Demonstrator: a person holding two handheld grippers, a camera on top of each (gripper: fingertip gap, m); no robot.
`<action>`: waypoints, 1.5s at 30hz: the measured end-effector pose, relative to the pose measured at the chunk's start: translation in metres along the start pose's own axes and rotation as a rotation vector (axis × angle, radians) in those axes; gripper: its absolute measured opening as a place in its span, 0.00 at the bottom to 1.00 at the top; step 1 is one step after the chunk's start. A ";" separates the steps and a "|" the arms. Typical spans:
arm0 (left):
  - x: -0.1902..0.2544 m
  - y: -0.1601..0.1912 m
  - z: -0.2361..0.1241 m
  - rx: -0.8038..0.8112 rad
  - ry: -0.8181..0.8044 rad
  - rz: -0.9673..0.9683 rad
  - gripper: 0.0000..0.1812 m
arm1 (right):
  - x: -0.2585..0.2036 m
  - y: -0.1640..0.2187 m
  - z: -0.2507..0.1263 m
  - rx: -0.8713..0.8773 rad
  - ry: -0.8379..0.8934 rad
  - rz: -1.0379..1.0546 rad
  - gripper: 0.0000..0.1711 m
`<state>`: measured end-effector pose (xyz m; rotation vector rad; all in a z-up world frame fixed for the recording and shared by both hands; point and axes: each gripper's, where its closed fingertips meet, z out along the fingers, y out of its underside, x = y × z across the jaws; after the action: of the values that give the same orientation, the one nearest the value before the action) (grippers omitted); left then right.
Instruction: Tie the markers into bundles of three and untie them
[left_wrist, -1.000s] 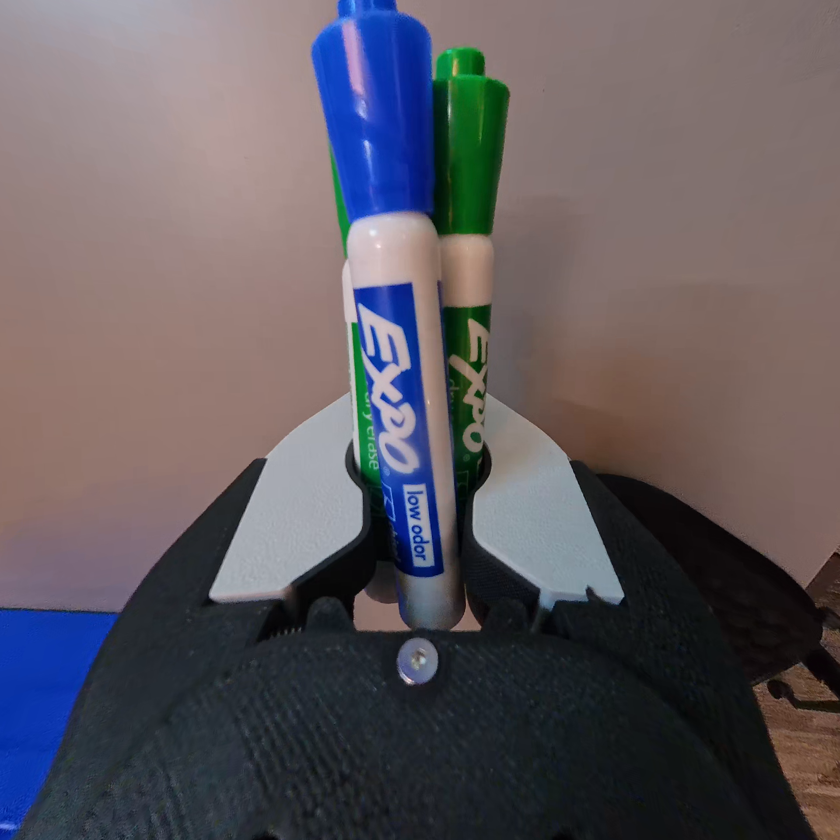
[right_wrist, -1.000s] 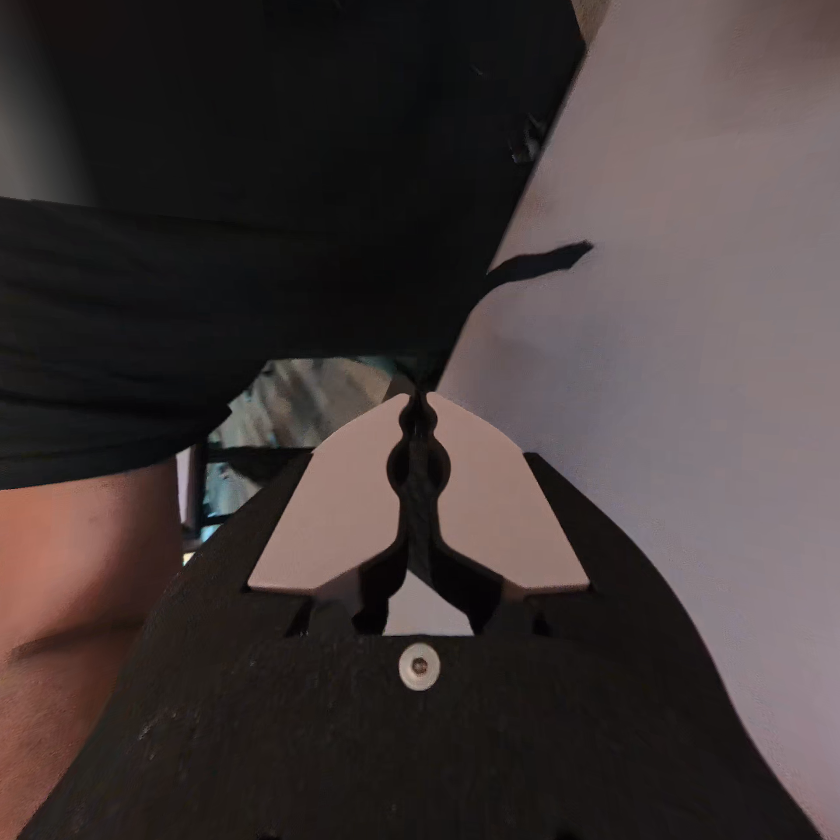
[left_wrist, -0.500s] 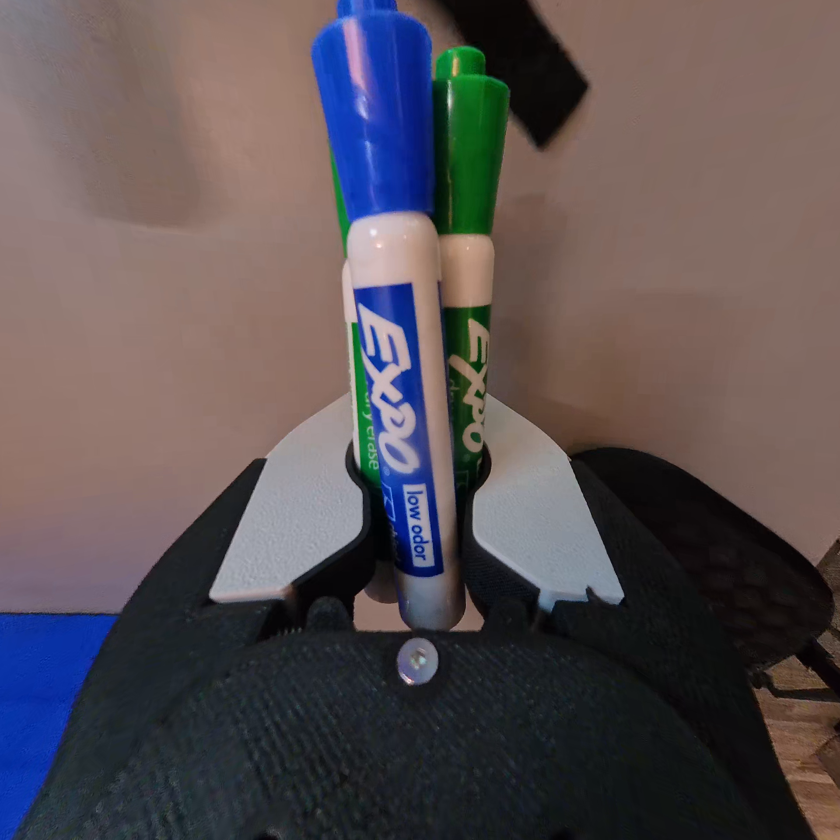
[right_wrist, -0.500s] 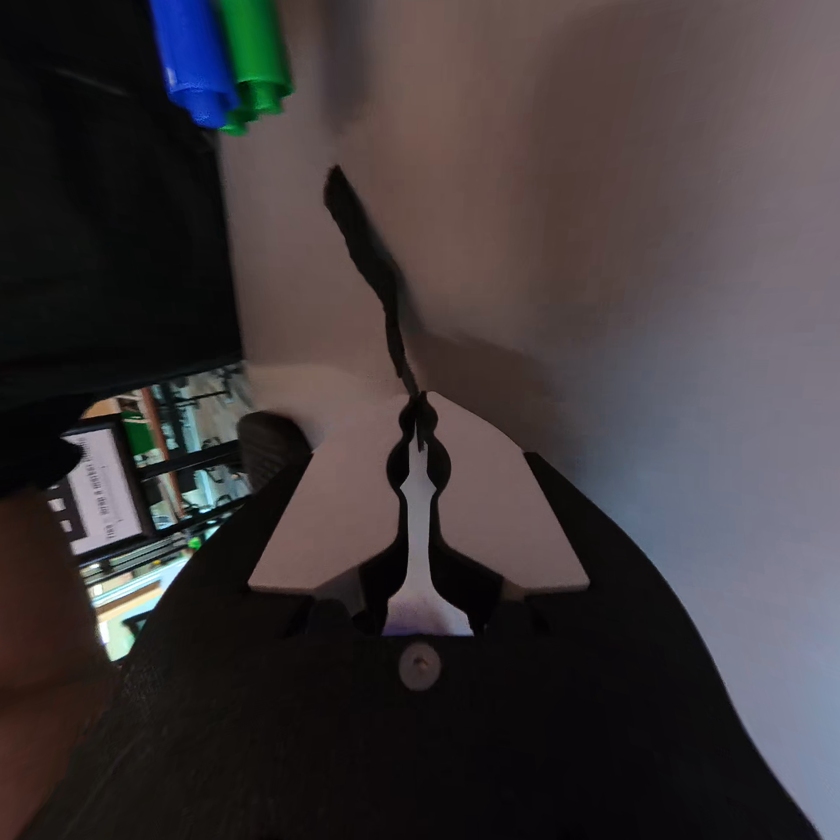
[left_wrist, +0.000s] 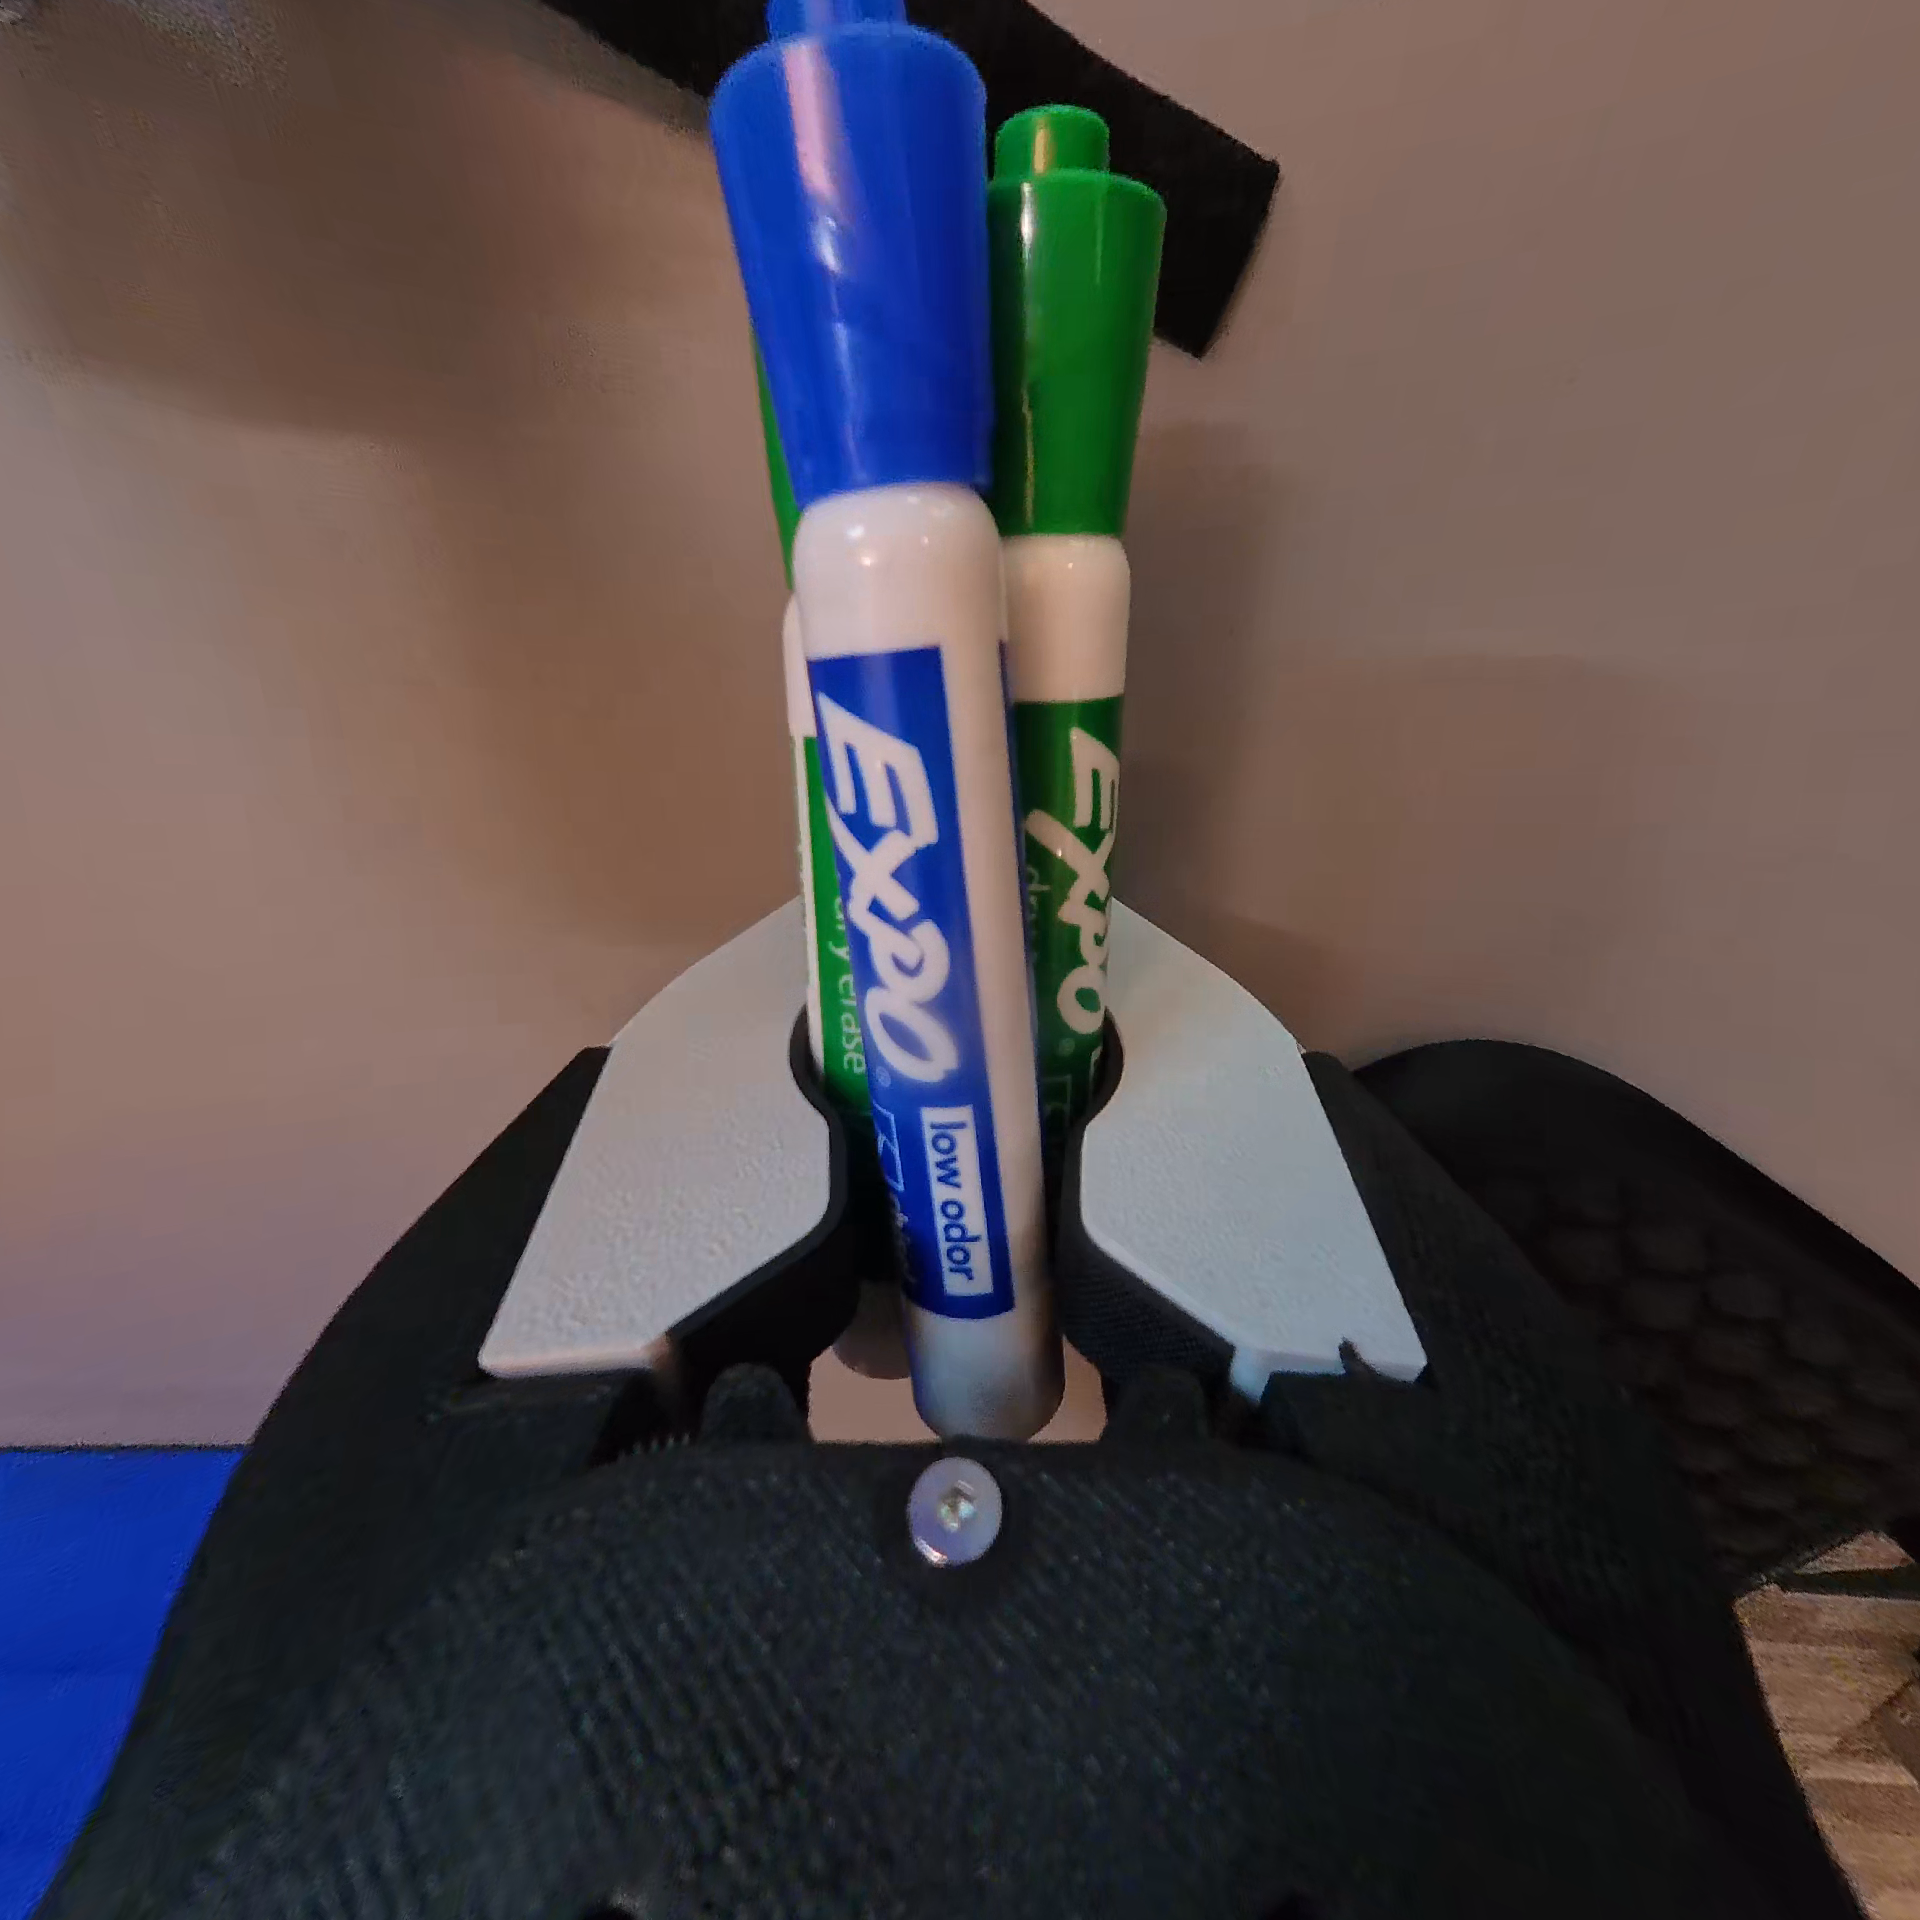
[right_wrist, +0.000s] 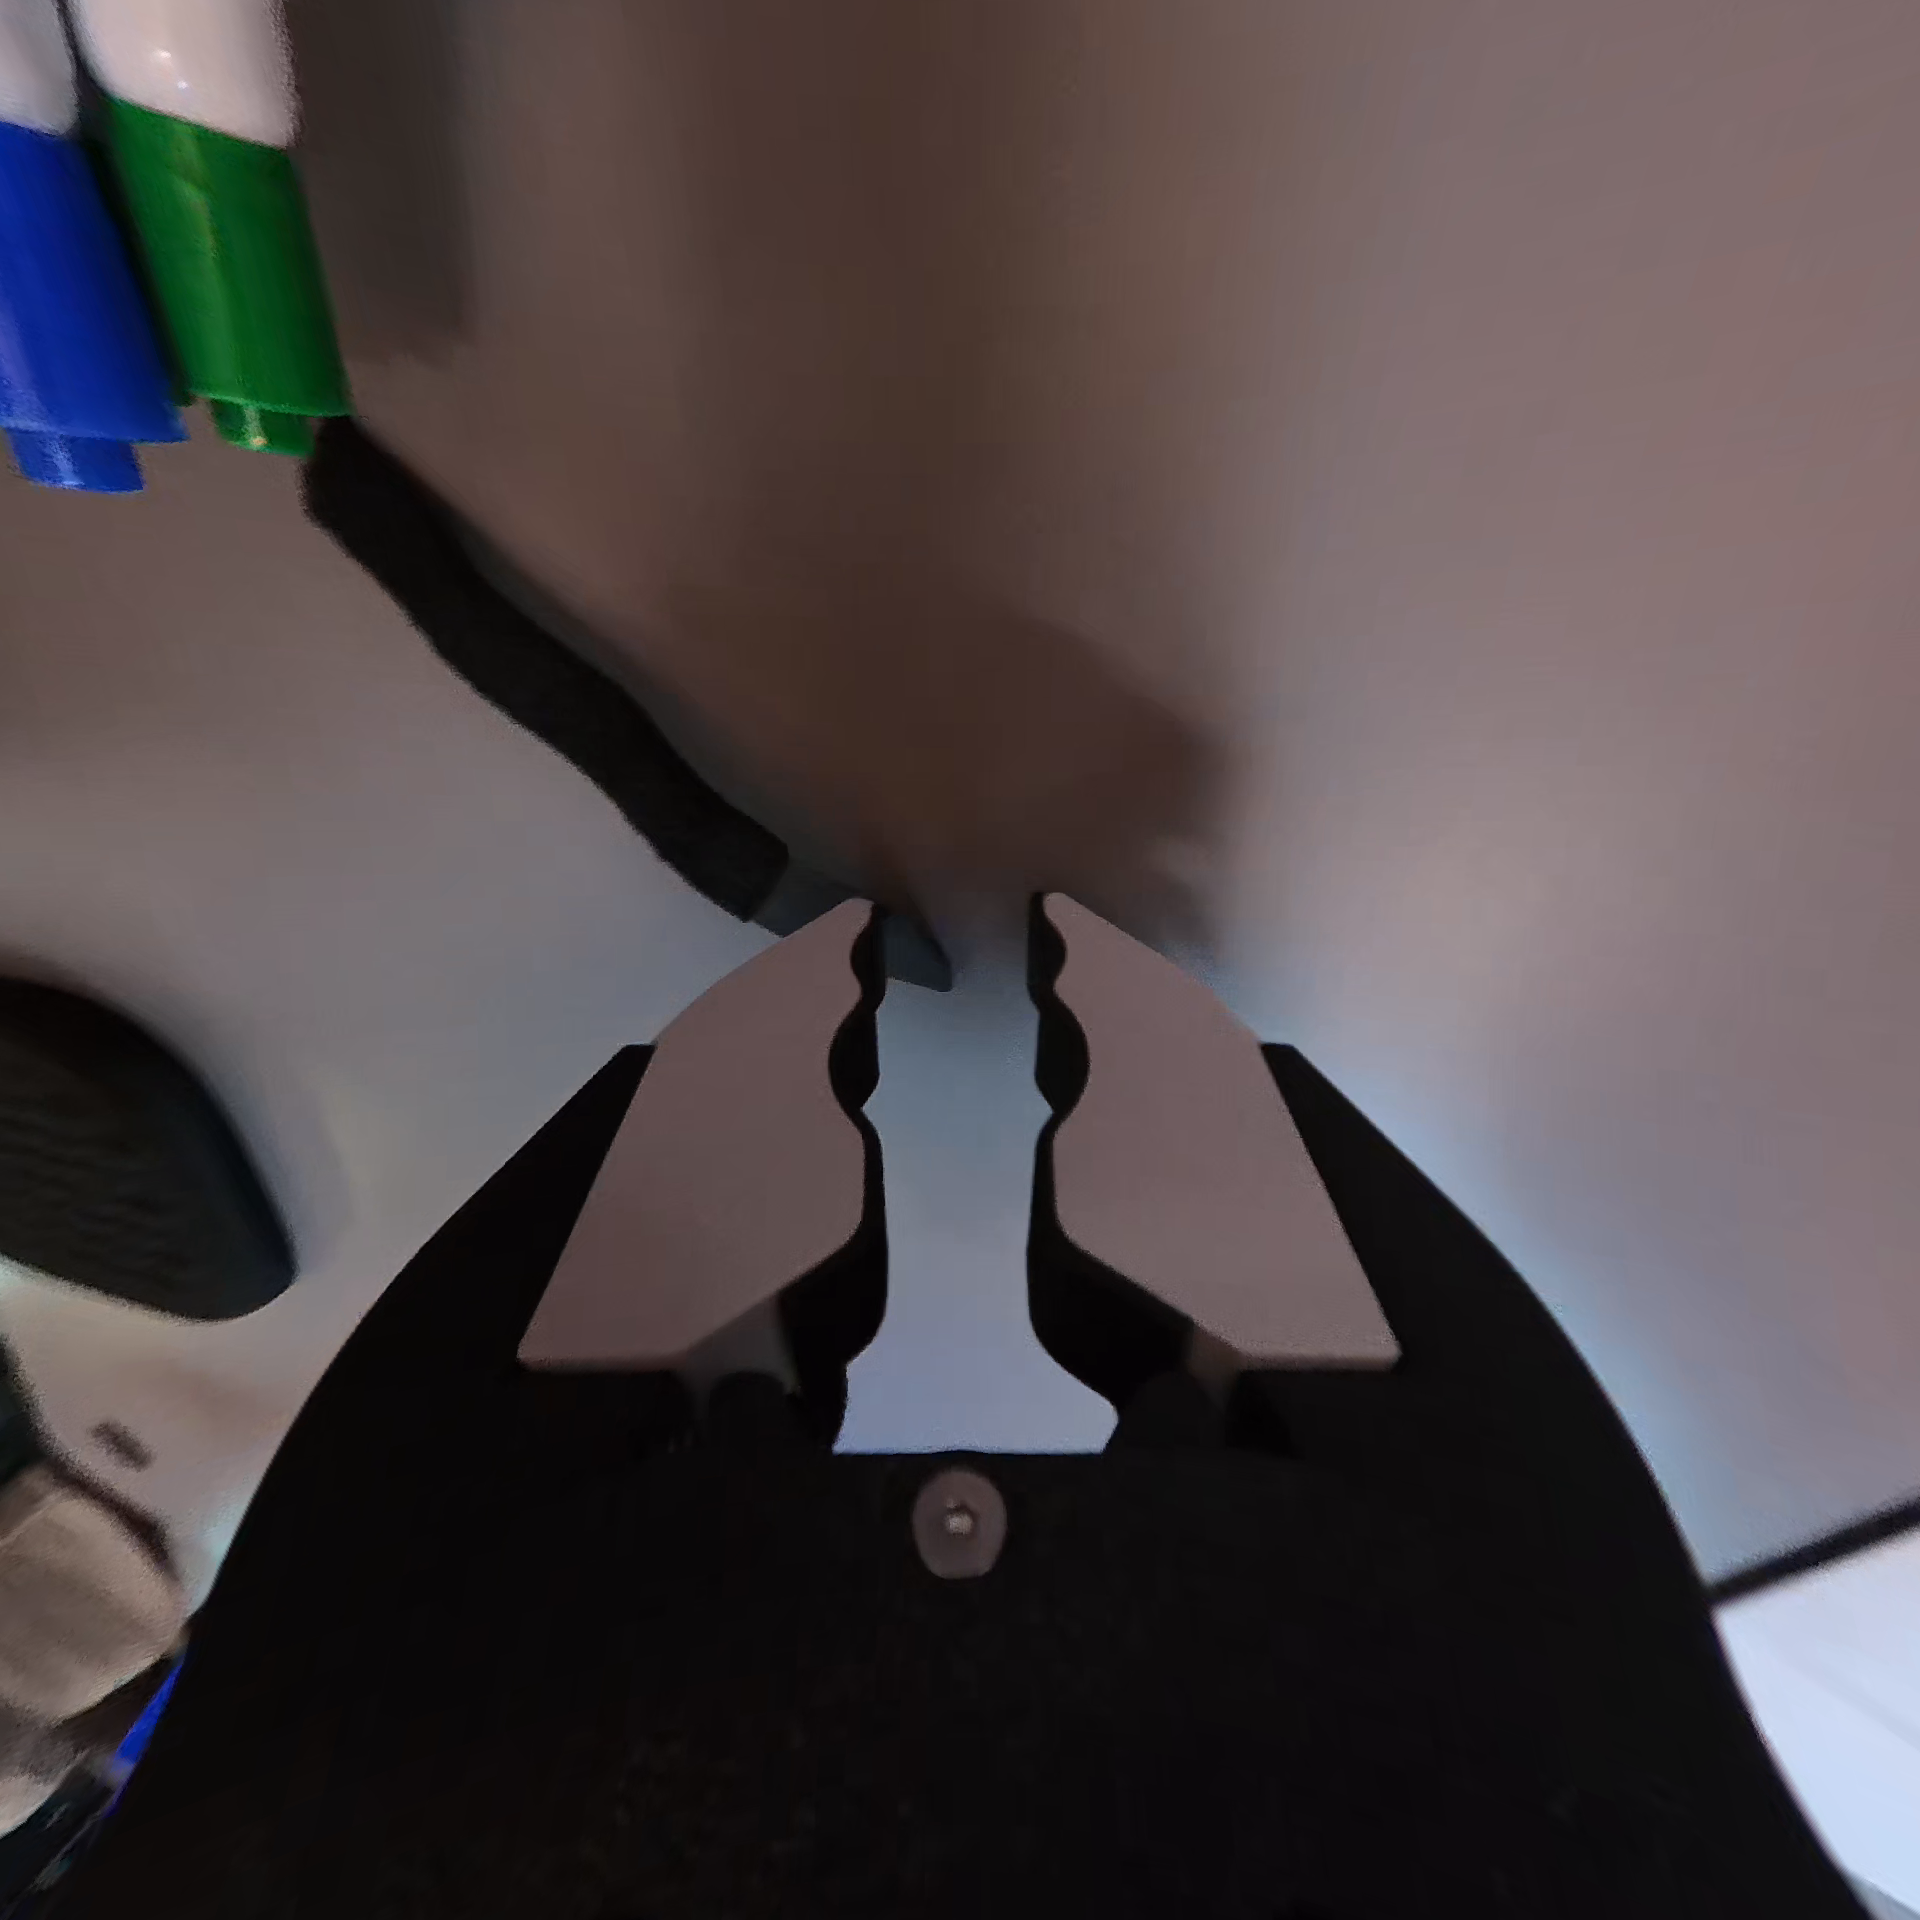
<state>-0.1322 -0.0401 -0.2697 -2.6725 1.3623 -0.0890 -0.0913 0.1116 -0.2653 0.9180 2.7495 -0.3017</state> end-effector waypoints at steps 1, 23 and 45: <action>0.000 0.000 0.000 0.000 -0.001 0.002 0.24 | 0.004 -0.002 -0.002 0.019 0.048 -0.004 0.17; -0.003 0.004 -0.011 -0.061 -0.056 0.043 0.24 | -0.070 -0.033 0.015 0.617 0.529 0.563 0.54; -0.001 0.022 -0.013 -0.047 -0.067 0.008 0.24 | -0.060 -0.047 0.016 0.468 0.453 0.385 0.56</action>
<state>-0.1518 -0.0531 -0.2598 -2.6818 1.3713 0.0334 -0.0704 0.0367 -0.2584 1.8013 2.8418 -0.7651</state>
